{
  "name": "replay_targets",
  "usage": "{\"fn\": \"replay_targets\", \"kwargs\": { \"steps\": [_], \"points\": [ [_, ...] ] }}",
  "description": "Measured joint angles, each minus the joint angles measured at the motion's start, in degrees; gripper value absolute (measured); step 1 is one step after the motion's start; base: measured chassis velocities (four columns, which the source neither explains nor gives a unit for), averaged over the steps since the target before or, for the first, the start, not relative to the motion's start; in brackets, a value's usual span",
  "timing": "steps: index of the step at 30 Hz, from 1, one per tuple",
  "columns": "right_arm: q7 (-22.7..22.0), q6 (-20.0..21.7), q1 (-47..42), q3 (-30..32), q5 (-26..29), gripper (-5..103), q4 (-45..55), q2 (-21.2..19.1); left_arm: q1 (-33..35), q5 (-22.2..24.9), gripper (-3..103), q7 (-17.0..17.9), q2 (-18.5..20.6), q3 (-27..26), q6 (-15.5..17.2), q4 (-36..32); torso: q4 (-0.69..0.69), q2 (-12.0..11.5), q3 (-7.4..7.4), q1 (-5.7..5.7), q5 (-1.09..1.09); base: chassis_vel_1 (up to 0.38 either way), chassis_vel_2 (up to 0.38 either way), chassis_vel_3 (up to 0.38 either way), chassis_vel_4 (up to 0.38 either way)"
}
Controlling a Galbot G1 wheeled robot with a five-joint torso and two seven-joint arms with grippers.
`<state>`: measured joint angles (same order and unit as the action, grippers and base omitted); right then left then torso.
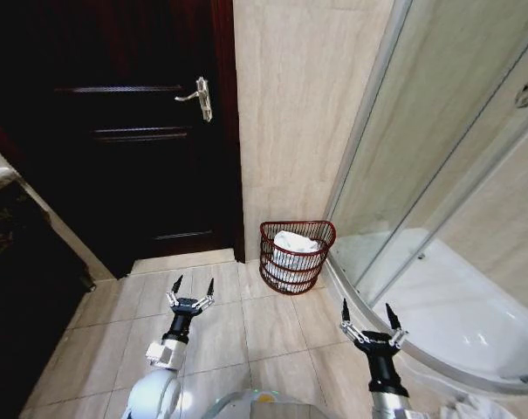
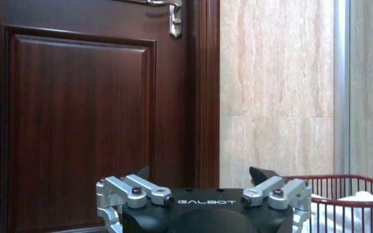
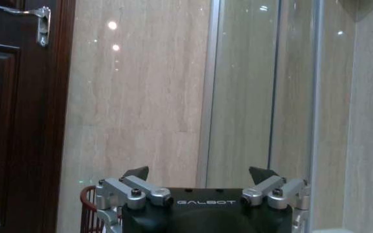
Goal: Discard the used towel into the hamper.
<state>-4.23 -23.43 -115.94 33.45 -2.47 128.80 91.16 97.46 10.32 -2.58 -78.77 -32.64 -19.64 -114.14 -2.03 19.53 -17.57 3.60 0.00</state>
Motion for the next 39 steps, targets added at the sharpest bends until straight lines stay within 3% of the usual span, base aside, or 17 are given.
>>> {"fn": "replay_targets", "kwargs": {
  "steps": [27, 39],
  "points": [
    [-0.14, -1.68, -0.70, 0.06, -0.10, 100, -2.12, 0.04, -0.61, -0.63, 100, -0.07, -0.47, 0.52, -0.85, 1.50, 0.00, -6.36, 4.12, -2.22, 0.00, 0.062, -0.064, -0.057, 0.059],
    [-0.94, -2.50, 0.30, 0.32, 0.65, 100, -2.50, 0.04, -1.68, -3.14, 100, 1.09, -1.19, 1.26, -2.10, 2.21, 0.01, -7.32, 4.91, -2.40, 0.00, 0.024, -0.049, -0.041, 0.020]
  ]
}}
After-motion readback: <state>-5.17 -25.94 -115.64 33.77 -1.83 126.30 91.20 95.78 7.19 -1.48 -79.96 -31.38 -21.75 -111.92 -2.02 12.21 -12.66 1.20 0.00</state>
